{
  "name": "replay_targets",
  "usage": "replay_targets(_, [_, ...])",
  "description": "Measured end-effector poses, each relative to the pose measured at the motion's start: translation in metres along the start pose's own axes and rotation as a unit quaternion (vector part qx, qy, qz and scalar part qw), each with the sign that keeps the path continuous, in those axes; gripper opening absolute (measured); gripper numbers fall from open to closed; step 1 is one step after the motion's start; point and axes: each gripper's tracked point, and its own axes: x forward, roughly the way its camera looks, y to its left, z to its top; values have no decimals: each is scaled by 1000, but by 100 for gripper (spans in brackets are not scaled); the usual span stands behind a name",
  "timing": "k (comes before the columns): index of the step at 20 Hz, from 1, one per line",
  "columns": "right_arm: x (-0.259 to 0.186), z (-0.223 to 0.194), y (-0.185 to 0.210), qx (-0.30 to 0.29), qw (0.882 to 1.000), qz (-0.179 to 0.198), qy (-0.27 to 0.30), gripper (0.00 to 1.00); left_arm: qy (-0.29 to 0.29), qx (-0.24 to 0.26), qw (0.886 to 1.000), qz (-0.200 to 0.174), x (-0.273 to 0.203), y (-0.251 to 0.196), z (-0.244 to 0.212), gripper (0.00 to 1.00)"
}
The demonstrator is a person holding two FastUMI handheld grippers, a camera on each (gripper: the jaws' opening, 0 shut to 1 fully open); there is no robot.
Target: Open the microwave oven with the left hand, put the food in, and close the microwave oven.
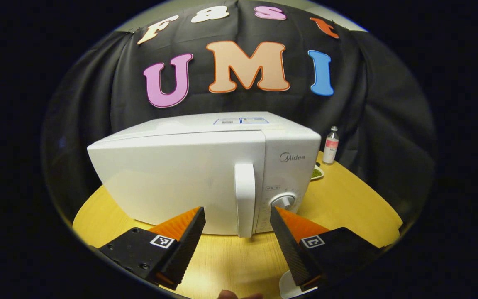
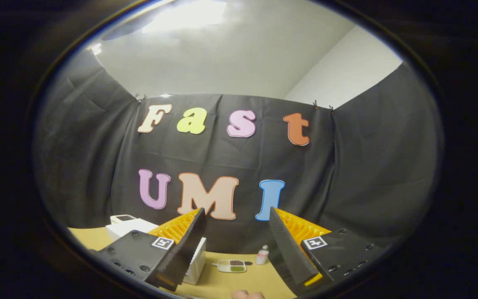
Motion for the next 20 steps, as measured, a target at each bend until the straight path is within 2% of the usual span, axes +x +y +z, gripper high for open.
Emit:
replay_targets(2, [0, -2, -3, -1, 1000, 0, 3, 96, 15, 0, 1000, -3, 11, -2, -5, 93])
replay_targets(3, [0, -3, -4, -3, 1000, -1, 3, 96, 20, 2, 1000, -5, 14, -2, -7, 84])
replay_targets(6, [0, -4, -9, -9, 1000, -7, 4, 96, 19, 8, 1000, -12, 18, -1, -5, 76])
replay_targets(9, [-1, -6, -10, -12, 1000, -11, 6, 96, 36, 20, 999, -13, 34, -8, -17, 26])
replay_targets(12, [-2, -3, -12, -16, 1000, -17, 1, 96, 31, 5, 999, -38, 26, -8, -8, 23])
replay_targets(13, [-3, -3, -11, -14, 1000, -16, -1, 96, 30, -3, 998, -46, 25, -9, -8, 19])
replay_targets(17, [-3, -3, 0, 0, 1000, -6, 2, 96, 47, 3, 998, -53, 25, -9, -12, 17])
replay_targets(20, [-7, 0, 2, -3, 1000, -4, -1, 96, 45, 7, 997, -57, 25, -10, -10, 6])
